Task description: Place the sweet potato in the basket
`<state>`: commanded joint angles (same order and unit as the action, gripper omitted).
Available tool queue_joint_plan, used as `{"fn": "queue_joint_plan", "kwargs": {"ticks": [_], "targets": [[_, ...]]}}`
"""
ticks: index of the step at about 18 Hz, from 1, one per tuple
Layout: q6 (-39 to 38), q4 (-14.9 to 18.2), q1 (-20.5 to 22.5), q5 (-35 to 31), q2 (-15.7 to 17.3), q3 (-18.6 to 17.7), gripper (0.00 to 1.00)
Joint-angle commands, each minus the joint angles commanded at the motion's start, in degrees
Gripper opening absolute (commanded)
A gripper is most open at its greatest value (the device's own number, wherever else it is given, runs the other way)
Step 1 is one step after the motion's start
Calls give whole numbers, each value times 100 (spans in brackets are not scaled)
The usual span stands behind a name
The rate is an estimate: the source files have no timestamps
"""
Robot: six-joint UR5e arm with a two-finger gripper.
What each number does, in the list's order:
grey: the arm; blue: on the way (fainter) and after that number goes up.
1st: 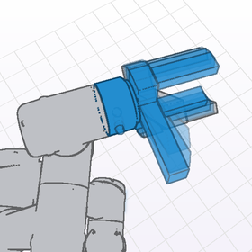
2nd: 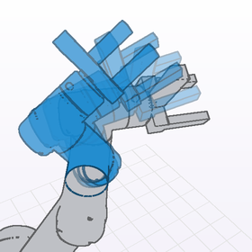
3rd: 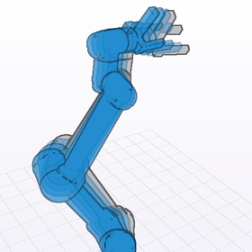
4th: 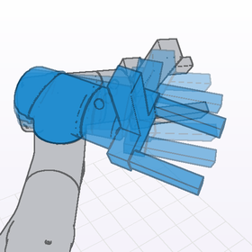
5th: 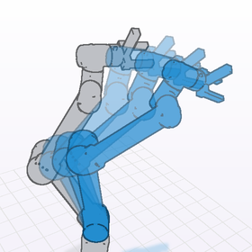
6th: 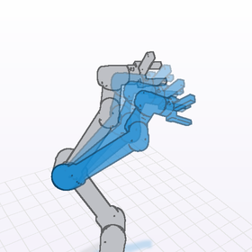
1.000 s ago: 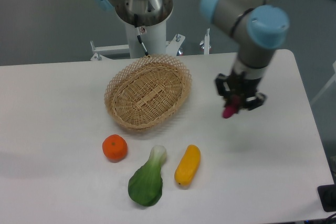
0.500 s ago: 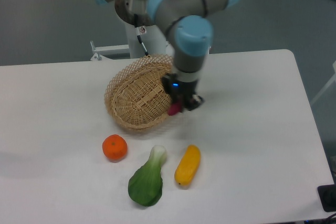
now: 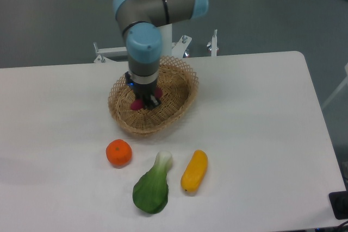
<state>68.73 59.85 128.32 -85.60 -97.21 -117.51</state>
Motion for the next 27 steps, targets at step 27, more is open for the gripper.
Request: {"fn": "queue_joint_plan", "kwargs": {"ticks": [27], "targets": [[1695, 18, 2785, -79, -430, 1494, 100]]}}
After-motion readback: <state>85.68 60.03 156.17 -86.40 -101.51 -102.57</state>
